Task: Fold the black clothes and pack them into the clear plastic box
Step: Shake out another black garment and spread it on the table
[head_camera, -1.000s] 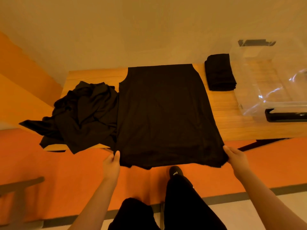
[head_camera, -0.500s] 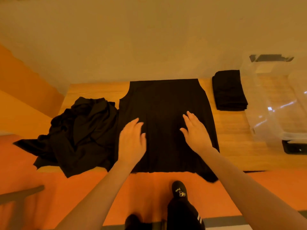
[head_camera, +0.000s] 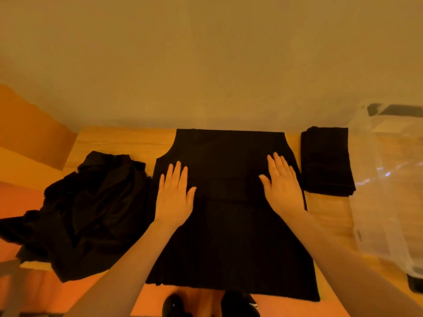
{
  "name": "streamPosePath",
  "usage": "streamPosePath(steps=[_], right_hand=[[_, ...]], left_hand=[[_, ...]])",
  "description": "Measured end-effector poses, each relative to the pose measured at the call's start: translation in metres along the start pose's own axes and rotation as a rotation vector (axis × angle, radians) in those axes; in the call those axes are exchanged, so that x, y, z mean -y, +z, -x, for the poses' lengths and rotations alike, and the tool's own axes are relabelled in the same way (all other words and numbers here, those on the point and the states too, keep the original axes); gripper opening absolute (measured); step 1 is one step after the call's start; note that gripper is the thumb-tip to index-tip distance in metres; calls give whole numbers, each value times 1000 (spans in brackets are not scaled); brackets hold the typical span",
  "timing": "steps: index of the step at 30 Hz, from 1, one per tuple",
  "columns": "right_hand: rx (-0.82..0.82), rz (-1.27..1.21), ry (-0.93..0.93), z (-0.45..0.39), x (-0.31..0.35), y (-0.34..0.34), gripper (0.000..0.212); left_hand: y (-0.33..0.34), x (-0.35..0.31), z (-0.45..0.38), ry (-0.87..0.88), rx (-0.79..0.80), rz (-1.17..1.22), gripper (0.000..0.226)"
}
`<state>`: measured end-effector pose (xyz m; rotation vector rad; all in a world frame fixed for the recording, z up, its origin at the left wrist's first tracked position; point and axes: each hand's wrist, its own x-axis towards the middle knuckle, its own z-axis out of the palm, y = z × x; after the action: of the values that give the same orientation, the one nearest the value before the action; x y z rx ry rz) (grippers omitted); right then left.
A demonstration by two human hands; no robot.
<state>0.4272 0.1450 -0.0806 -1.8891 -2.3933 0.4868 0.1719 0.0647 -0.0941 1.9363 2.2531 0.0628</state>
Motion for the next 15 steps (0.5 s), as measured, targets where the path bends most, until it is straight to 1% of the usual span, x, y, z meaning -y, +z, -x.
streamPosePath(steps=[2, 5, 7, 9, 12, 15], right_hand=[[45, 18, -69, -41, 12, 0, 59], [154, 129, -101, -81, 11, 16, 62], [153, 190, -71, -91, -2, 22, 63], [125, 195, -34, -95, -13, 22, 63], [119, 200, -12, -100, -17, 19, 64], [160, 168, 23, -103, -7, 14, 66]], left_hand=[[-1, -12, -36, 47, 27, 13, 58], [11, 1, -75, 10, 114, -28, 59], [19, 21, -85, -26, 114, -27, 58], [22, 34, -87, -16, 85, -31, 56], [20, 38, -89, -5, 91, -45, 57], [13, 34, -92, -10, 143, -48, 60]])
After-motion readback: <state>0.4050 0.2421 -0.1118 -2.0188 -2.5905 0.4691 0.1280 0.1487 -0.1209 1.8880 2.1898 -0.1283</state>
